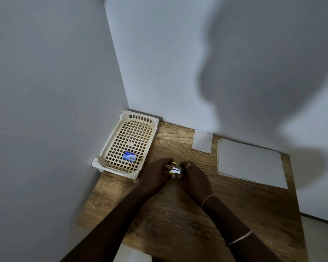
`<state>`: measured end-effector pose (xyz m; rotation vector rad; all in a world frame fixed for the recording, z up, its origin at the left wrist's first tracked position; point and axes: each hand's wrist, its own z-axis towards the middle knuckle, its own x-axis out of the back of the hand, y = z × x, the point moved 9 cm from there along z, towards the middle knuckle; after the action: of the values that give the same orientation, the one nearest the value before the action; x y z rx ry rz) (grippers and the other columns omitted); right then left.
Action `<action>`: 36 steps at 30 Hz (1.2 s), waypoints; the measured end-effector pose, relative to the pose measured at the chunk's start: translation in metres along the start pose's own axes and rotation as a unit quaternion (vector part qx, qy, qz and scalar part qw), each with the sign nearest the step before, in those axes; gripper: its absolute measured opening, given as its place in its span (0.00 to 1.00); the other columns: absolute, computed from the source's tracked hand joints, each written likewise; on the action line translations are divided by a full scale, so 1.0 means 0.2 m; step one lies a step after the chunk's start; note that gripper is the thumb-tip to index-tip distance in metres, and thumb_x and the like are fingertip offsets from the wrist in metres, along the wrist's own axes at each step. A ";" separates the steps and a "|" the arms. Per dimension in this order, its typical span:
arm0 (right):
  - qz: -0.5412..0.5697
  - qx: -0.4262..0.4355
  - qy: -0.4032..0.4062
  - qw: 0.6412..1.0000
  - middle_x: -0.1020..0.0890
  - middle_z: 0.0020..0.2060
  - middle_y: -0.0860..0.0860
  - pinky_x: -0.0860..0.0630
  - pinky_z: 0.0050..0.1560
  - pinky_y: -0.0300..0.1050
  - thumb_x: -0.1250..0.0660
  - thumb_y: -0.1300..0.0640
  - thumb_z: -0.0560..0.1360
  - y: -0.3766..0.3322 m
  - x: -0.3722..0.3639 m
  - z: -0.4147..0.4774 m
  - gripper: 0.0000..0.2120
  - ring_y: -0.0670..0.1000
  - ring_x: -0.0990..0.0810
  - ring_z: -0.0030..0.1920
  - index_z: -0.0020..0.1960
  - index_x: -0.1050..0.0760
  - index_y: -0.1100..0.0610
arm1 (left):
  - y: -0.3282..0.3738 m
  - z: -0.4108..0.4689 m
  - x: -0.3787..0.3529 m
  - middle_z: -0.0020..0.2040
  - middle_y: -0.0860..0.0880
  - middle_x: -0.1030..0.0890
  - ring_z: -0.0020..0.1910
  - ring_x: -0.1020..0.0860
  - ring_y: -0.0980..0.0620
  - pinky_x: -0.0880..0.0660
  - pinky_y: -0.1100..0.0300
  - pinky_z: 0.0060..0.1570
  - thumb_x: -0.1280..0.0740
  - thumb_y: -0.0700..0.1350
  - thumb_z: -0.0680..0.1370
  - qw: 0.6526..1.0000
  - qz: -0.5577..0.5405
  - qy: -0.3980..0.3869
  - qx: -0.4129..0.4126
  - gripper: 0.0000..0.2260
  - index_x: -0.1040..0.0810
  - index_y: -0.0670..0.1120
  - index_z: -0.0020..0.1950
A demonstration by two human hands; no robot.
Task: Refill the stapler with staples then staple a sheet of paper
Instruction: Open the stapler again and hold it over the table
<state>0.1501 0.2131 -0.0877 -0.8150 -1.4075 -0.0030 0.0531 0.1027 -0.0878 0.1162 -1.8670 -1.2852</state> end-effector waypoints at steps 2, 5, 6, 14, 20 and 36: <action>-0.003 0.013 0.015 1.000 0.17 0.49 0.48 0.21 0.44 0.46 0.27 0.54 0.74 -0.05 0.03 0.06 0.13 0.50 0.18 0.47 0.58 0.21 0.48 | 0.03 0.02 0.07 0.65 0.45 0.19 0.61 0.20 0.50 0.23 0.56 0.61 0.25 0.40 0.75 0.999 0.032 0.013 -0.030 0.25 0.24 0.45 0.71; -0.026 0.053 0.030 0.998 0.17 0.48 0.51 0.22 0.45 0.49 0.29 0.56 0.74 -0.19 0.07 0.18 0.12 0.54 0.20 0.49 0.58 0.20 0.51 | 0.05 0.08 0.23 0.64 0.44 0.18 0.61 0.20 0.46 0.25 0.54 0.60 0.25 0.41 0.75 0.993 0.090 0.038 -0.063 0.25 0.23 0.44 0.71; -0.031 0.067 0.034 0.997 0.17 0.48 0.52 0.23 0.46 0.50 0.30 0.58 0.73 -0.24 0.08 0.22 0.13 0.55 0.21 0.49 0.57 0.20 0.53 | 0.05 0.10 0.29 0.63 0.45 0.18 0.60 0.21 0.46 0.25 0.54 0.60 0.25 0.42 0.74 0.991 0.107 0.048 -0.062 0.25 0.23 0.45 0.71; 0.011 0.098 0.017 0.995 0.22 0.56 0.56 0.25 0.55 0.49 0.32 0.60 0.75 -0.61 -0.04 0.57 0.14 0.58 0.23 0.58 0.60 0.21 0.59 | -0.12 0.28 0.71 0.66 0.46 0.20 0.64 0.22 0.45 0.26 0.53 0.62 0.27 0.37 0.74 0.980 0.179 0.087 -0.003 0.26 0.24 0.48 0.72; 0.024 0.085 0.005 0.996 0.20 0.55 0.57 0.26 0.57 0.50 0.33 0.61 0.74 -0.69 -0.18 0.72 0.12 0.58 0.23 0.58 0.57 0.19 0.58 | -0.26 0.39 0.80 0.62 0.44 0.18 0.60 0.19 0.44 0.25 0.53 0.60 0.31 0.35 0.76 0.981 0.174 0.080 0.037 0.23 0.23 0.47 0.71; -0.055 0.096 0.026 0.993 0.15 0.44 0.55 0.22 0.49 0.52 0.25 0.55 0.69 -0.68 -0.32 0.78 0.07 0.59 0.17 0.47 0.46 0.17 0.55 | -0.42 0.48 0.72 0.60 0.46 0.17 0.59 0.19 0.44 0.23 0.48 0.60 0.33 0.43 0.77 0.975 0.207 0.020 0.080 0.13 0.19 0.49 0.62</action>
<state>-0.0617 0.1618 -0.0839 -0.5735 -1.3789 0.0270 -0.1343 0.0600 -0.0830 -0.1548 -1.8367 -0.8414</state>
